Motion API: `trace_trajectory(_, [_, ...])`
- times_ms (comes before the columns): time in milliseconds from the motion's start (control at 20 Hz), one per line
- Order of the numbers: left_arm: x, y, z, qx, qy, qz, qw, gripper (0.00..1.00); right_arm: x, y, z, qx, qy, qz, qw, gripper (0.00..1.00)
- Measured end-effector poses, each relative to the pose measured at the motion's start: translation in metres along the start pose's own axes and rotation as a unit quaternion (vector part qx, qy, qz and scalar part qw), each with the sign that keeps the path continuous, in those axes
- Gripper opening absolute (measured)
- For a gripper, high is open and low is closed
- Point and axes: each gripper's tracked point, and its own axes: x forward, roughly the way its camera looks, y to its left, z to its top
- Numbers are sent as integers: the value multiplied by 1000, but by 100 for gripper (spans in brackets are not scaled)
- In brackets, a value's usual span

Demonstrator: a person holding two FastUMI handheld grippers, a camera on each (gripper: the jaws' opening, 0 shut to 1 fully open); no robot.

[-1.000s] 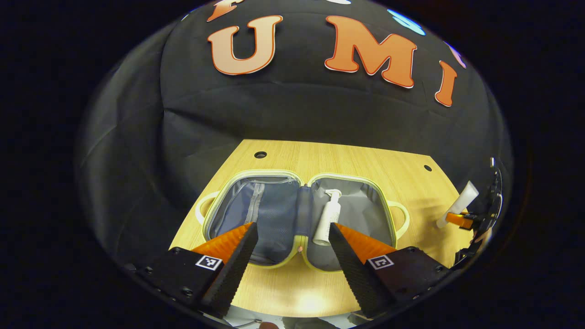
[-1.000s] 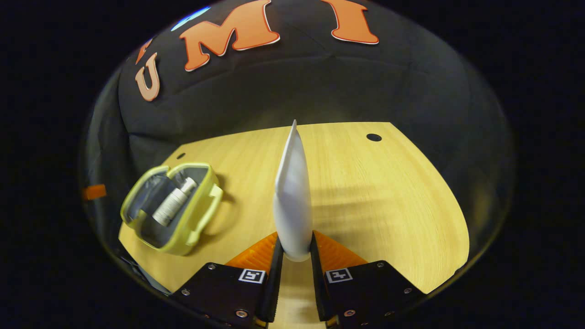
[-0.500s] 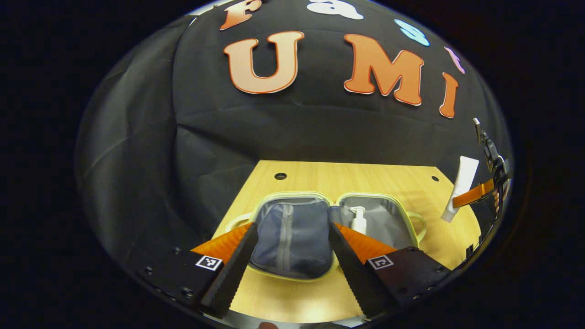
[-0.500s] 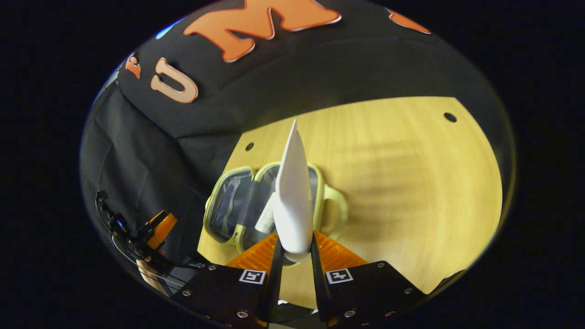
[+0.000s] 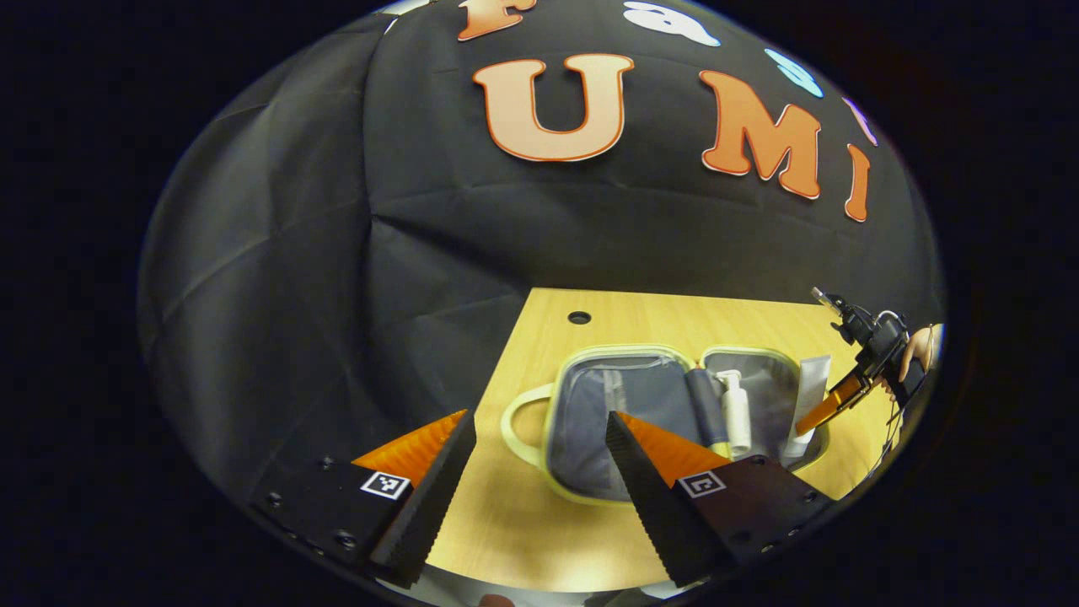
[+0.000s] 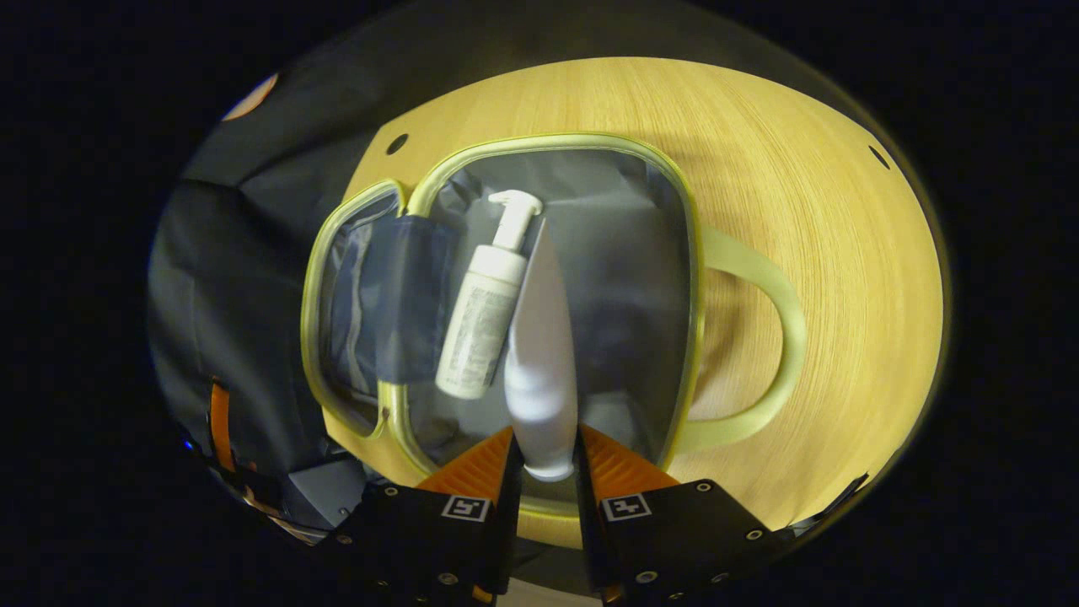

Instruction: First open the suitcase, pack the skin care products into it, and then close the suitcase.

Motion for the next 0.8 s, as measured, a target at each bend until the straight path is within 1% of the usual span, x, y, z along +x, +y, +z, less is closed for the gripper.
trace_trajectory(50, [2, 8, -3, -2, 5, 2, 1000, 100, 6, -3, 5, 12, 3, -6, 1000, 35])
trace_trajectory(100, [4, 14, -7, -7, 9, 1, 1000, 99, 12, -8, 8, 24, 6, -15, 1000, 34])
trace_trajectory(150, [6, 19, -10, -13, 15, 0, 1000, 100, 13, -13, 10, 29, 4, -19, 999, 37])
trace_trajectory(200, [10, 23, -13, -18, 17, -4, 1000, 100, 12, -12, 12, 33, 3, -13, 999, 40])
trace_trajectory(250, [14, 28, -14, -22, 20, -8, 1000, 100, 8, -6, 15, 42, -2, -3, 999, 38])
trace_trajectory(350, [29, 36, -19, -26, 28, -14, 999, 99, -4, 8, 20, 56, -20, 18, 998, 65])
trace_trajectory(400, [38, 40, -20, -32, 30, -17, 999, 100, -13, 14, 22, 62, -31, 30, 997, 68])
trace_trajectory(450, [49, 43, -22, -45, 32, -25, 998, 99, -25, 22, 23, 67, -45, 45, 996, 84])
trace_trajectory(500, [57, 48, -22, -65, 34, -37, 997, 99, -39, 30, 24, 74, -61, 60, 994, 94])
trace_trajectory(550, [68, 51, -25, -92, 40, -49, 994, 99, -53, 40, 24, 83, -76, 81, 990, 96])
trace_trajectory(600, [78, 54, -30, -123, 46, -58, 990, 99, -67, 52, 22, 95, -88, 110, 986, 96])
trace_trajectory(650, [89, 60, -35, -151, 50, -73, 985, 100, -81, 61, 17, 106, -94, 138, 980, 96])
trace_trajectory(700, [100, 60, -39, -176, 53, -91, 979, 100, -94, 64, 12, 115, -99, 156, 976, 96])
trace_trajectory(750, [111, 55, -47, -205, 63, -114, 970, 98, -103, 63, 6, 122, -104, 164, 973, 96])
trace_trajectory(800, [117, 50, -52, -234, 71, -140, 959, 98, -110, 59, 1, 128, -111, 163, 972, 96])
